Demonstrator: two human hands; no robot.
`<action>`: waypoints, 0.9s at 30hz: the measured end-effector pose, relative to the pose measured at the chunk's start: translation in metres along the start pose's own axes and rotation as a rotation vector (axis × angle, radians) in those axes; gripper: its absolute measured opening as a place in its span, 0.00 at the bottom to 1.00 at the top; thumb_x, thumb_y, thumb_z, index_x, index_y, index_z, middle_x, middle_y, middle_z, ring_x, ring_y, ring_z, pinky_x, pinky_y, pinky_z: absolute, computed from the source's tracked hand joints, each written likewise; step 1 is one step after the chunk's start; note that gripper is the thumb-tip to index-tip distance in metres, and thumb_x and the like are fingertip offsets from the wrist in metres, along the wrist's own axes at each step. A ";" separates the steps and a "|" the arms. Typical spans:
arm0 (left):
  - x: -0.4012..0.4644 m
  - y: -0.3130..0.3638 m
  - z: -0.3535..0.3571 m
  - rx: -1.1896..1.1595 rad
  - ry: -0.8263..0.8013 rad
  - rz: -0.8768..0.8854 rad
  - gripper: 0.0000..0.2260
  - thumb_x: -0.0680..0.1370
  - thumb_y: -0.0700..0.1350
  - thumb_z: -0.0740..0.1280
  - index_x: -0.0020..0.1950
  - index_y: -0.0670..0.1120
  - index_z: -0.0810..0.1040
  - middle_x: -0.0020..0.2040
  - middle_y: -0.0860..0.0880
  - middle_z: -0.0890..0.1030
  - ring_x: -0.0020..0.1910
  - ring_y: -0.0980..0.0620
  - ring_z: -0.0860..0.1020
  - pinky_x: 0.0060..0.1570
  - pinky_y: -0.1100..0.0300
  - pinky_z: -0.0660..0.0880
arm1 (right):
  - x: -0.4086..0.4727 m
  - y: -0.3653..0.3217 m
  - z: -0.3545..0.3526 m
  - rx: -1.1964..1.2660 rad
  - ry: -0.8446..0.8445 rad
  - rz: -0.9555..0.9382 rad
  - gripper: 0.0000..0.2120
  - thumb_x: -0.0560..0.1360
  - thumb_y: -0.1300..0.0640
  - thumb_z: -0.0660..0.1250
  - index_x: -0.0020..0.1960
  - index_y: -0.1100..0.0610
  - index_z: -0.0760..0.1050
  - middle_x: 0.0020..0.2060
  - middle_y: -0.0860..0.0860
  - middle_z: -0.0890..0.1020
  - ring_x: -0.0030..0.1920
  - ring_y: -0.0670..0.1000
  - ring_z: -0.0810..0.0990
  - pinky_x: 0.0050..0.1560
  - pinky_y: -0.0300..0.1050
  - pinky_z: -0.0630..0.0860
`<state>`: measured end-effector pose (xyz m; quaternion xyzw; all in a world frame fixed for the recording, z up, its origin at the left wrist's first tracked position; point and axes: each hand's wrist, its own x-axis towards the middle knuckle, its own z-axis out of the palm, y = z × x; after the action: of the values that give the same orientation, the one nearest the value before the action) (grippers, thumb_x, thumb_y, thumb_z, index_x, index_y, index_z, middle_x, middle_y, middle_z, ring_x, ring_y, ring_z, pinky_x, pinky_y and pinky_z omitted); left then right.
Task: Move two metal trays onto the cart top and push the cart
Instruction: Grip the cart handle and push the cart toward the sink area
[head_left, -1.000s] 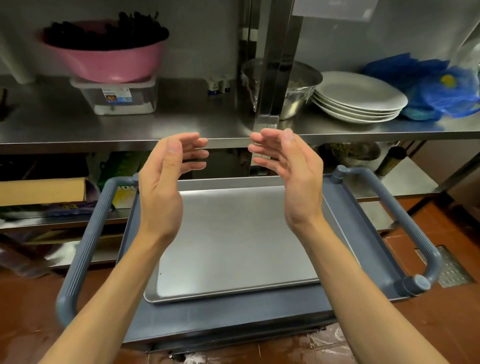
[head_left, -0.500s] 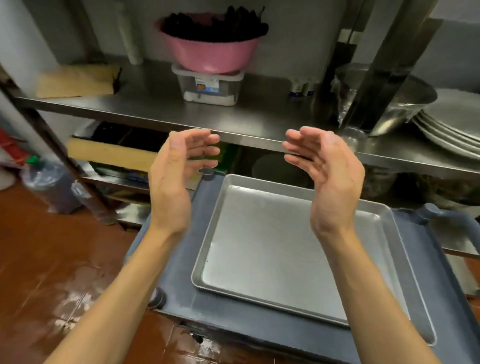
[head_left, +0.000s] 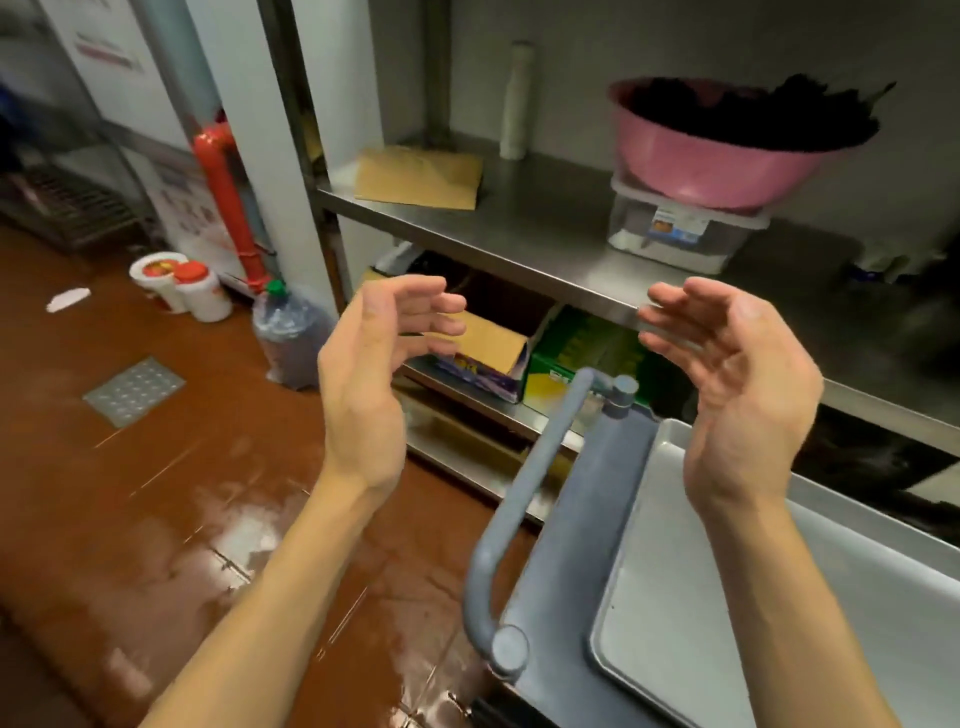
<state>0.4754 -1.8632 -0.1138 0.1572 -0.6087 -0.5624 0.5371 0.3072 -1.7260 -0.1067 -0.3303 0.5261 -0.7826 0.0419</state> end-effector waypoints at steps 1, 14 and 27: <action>0.014 -0.006 -0.013 -0.002 0.000 -0.008 0.24 0.81 0.54 0.52 0.58 0.36 0.76 0.51 0.36 0.82 0.50 0.35 0.80 0.51 0.39 0.77 | 0.002 0.010 0.017 0.012 0.012 -0.003 0.16 0.78 0.52 0.58 0.55 0.60 0.79 0.51 0.59 0.84 0.53 0.62 0.83 0.56 0.58 0.79; 0.155 -0.102 -0.017 -0.194 -0.458 -0.161 0.21 0.82 0.54 0.52 0.56 0.42 0.78 0.51 0.36 0.81 0.50 0.36 0.81 0.49 0.44 0.78 | 0.048 0.075 0.105 -0.150 0.404 -0.023 0.13 0.80 0.57 0.56 0.55 0.61 0.77 0.50 0.62 0.84 0.52 0.62 0.83 0.53 0.58 0.80; 0.207 -0.177 0.111 -0.341 -1.009 -0.250 0.20 0.81 0.56 0.54 0.54 0.44 0.78 0.50 0.37 0.82 0.49 0.37 0.81 0.51 0.45 0.78 | 0.084 0.103 0.066 -0.390 0.907 -0.087 0.14 0.80 0.59 0.57 0.56 0.67 0.77 0.50 0.62 0.84 0.51 0.60 0.83 0.52 0.55 0.81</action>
<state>0.2326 -2.0269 -0.1428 -0.1504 -0.6676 -0.7184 0.1253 0.2492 -1.8586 -0.1393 0.0203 0.6136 -0.7356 -0.2863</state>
